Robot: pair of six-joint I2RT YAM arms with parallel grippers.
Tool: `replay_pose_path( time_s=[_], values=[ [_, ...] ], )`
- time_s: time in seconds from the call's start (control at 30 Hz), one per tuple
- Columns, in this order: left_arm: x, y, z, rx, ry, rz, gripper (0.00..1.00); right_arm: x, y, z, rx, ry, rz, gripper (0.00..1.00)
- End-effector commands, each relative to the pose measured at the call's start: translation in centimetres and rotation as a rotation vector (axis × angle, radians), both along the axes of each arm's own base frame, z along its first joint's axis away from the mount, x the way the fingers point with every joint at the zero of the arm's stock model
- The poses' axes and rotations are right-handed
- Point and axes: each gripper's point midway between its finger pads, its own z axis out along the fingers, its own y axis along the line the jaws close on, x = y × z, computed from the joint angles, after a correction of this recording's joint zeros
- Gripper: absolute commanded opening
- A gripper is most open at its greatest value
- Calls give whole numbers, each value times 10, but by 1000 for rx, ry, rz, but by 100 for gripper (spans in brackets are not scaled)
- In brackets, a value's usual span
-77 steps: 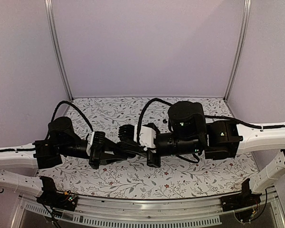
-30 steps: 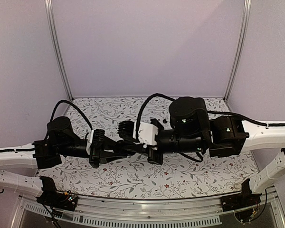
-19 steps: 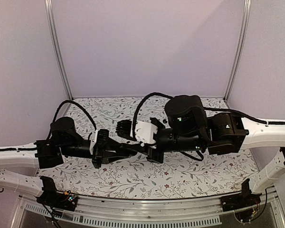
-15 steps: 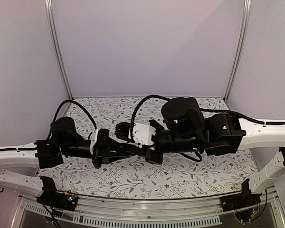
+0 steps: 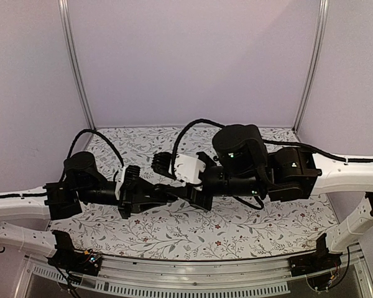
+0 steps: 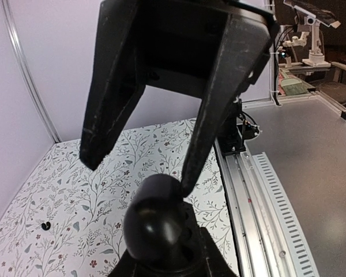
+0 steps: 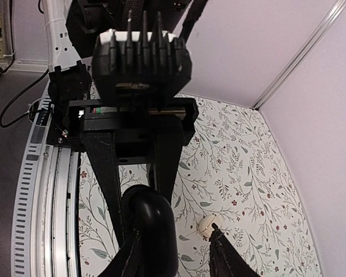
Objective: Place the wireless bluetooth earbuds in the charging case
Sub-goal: Open the charging case.
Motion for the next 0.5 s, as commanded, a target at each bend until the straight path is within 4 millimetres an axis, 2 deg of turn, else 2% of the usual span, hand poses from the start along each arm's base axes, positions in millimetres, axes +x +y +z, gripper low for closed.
replay_pose_path(
  time_s=[0.0, 0.3, 0.37, 0.47],
  values=[
    [-10, 2, 18, -58, -26, -50, 0, 38, -14, 6, 8, -18, -156, 37],
    [-7, 2, 19, -65, -4, -35, 0, 44, -21, 13, 36, 4, -176, 38],
    [-4, 2, 18, -60, 1, -22, 0, 40, -20, 17, 53, 18, -154, 38],
    [0, 2, 15, -49, 8, -4, 0, 23, -21, 33, 111, 44, -66, 35]
  ],
)
